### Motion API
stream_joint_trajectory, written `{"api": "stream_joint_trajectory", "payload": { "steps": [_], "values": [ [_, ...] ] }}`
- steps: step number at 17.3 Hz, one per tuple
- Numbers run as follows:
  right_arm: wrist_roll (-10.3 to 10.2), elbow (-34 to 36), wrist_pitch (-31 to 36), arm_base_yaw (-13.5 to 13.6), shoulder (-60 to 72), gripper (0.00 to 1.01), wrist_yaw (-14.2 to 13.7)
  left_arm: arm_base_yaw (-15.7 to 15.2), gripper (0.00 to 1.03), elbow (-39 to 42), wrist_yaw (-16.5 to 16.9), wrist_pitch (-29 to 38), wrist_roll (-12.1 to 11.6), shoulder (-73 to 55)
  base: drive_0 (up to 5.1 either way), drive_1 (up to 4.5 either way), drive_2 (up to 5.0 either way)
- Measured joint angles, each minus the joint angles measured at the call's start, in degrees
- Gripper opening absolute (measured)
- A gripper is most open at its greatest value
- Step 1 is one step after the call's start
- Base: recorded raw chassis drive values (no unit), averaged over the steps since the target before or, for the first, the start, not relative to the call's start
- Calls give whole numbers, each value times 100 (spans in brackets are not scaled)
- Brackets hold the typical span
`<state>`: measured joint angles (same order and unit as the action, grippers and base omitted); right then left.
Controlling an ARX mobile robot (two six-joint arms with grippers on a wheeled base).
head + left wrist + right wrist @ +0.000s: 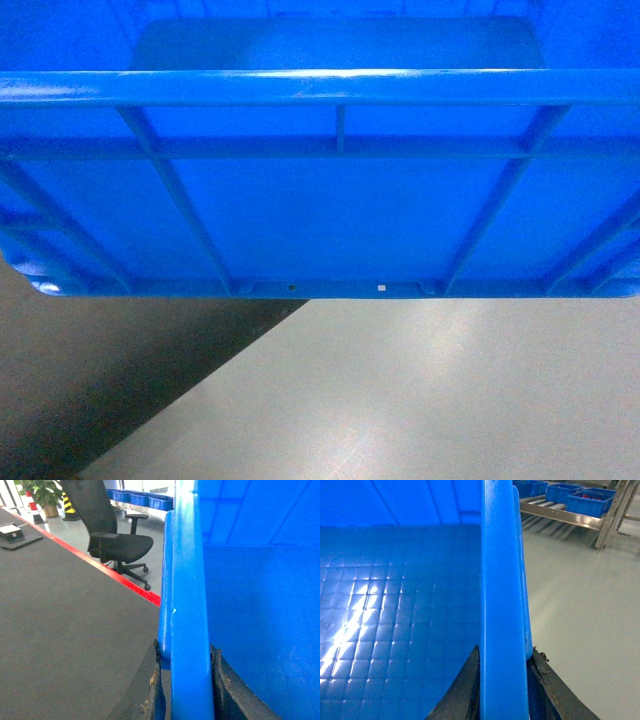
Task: Place box next to blue box on left shelf
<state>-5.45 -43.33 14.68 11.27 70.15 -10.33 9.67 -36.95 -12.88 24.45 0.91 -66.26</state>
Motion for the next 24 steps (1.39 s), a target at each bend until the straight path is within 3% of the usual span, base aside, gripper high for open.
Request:
{"api": "stream_joint_trajectory", "payload": {
  "steps": [24],
  "values": [
    [0,2,2,0,0,18,0,0,17,0,-2,2,-4,0,-147,-147,-147]
  ]
}}
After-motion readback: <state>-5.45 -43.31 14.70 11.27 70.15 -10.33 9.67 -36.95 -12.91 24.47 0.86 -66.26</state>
